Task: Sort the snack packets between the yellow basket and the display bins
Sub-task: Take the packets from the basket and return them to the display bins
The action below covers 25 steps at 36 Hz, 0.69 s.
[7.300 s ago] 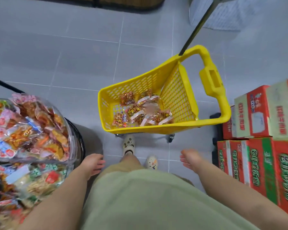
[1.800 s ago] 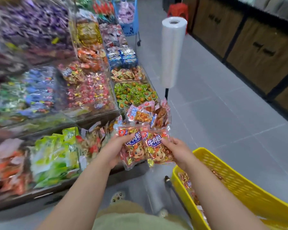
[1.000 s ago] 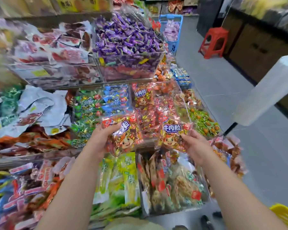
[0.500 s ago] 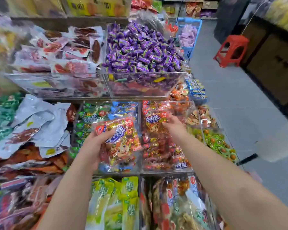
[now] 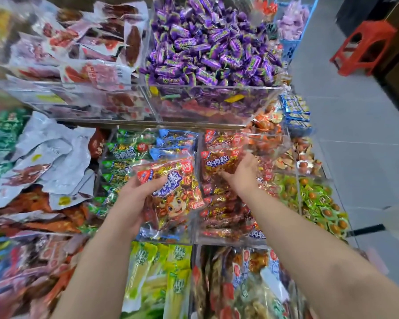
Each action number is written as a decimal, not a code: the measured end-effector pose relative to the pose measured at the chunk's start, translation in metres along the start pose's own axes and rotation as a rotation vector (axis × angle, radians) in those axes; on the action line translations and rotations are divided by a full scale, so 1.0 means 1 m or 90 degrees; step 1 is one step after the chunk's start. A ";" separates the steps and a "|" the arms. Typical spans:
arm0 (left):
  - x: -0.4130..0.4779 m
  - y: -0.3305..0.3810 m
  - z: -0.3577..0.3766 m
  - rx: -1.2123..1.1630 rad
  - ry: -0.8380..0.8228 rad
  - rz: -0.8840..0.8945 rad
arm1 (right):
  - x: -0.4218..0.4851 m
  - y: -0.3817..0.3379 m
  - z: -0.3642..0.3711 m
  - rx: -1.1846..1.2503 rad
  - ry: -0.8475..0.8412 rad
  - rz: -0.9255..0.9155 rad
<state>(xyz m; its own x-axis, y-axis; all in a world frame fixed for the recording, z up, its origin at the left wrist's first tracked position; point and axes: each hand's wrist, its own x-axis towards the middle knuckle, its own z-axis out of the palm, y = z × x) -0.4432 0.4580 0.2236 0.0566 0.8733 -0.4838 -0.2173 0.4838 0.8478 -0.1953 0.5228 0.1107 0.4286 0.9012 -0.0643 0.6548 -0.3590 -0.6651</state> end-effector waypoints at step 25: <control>-0.004 -0.003 0.007 0.037 -0.019 -0.023 | -0.003 -0.019 -0.035 0.111 -0.134 0.152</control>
<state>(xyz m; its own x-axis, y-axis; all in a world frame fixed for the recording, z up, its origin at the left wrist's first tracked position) -0.4358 0.4538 0.2243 0.0926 0.8563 -0.5081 -0.1581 0.5165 0.8416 -0.1873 0.5188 0.1490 0.4065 0.8342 -0.3727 0.4281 -0.5343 -0.7289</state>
